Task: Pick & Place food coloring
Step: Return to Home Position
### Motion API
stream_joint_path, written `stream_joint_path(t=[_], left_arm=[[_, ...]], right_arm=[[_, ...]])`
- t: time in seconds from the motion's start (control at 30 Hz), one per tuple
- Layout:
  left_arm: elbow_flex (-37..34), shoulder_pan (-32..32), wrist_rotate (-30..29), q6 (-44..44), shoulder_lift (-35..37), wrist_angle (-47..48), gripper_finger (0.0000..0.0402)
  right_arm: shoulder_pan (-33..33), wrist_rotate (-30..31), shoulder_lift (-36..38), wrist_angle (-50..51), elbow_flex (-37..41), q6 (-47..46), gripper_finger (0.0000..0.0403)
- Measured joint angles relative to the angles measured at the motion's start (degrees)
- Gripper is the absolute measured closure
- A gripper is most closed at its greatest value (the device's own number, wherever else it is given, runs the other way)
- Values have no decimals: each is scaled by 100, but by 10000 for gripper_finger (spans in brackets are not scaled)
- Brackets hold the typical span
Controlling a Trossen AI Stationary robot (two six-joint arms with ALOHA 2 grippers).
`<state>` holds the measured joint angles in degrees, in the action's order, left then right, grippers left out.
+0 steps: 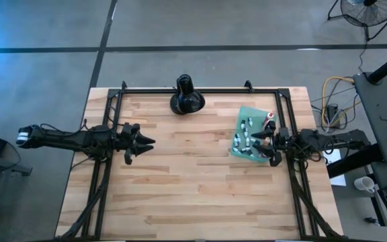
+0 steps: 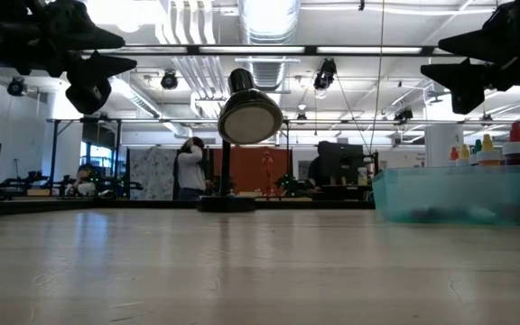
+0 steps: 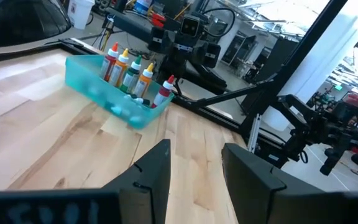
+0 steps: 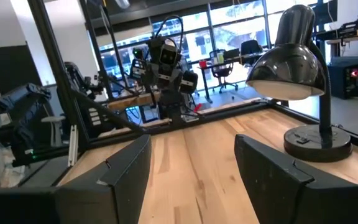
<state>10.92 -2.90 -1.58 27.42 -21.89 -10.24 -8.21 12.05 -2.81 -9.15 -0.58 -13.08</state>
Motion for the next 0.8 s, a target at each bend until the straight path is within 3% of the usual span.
stream_joint_path(t=[0.8], left_arm=[[-1, 0, 2, -275, 1, 2, 284]], right_arm=[[-2, -2, 13, 514, 0, 2, 179]])
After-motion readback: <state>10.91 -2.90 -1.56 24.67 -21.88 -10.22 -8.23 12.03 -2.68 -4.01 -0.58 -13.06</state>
